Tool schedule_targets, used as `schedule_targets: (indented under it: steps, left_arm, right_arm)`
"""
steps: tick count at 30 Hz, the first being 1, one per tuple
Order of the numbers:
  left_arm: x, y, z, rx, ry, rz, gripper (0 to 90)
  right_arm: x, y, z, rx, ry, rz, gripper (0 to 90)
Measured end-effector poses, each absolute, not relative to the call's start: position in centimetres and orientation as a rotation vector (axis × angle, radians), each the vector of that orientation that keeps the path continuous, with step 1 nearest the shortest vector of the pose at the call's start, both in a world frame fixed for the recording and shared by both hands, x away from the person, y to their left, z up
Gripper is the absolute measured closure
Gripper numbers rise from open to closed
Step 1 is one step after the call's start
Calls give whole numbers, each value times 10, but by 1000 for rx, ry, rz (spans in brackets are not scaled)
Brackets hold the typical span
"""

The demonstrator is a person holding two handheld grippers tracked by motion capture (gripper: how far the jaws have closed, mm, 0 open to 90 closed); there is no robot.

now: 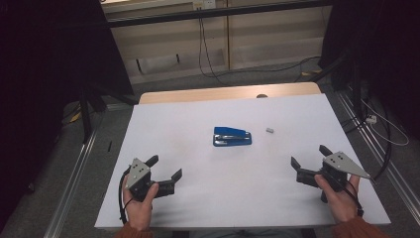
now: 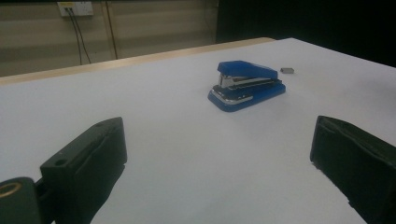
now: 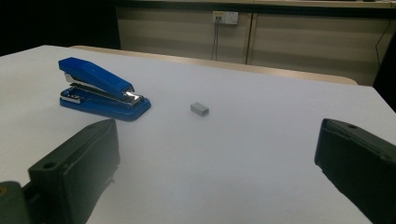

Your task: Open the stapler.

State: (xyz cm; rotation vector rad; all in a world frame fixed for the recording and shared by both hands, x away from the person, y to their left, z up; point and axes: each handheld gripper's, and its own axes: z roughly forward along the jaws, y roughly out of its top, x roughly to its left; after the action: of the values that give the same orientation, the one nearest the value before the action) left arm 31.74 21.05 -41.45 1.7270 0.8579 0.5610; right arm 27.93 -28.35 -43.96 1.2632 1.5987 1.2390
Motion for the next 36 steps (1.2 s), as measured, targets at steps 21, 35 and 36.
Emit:
schedule_targets:
  steps: [21,35,36]
  left_arm:
    - [319,205,-418,1767,855,542,38]
    - [322,194,-420,1818,822,516,37]
    - [323,194,-420,1819,816,503,37]
  right_arm:
    - [282,-280,-441,1250,1648,1262,0]
    - [284,-270,-442,1202,1712,1268,6]
    - [284,-269,-442,1195,1716,1266,6]
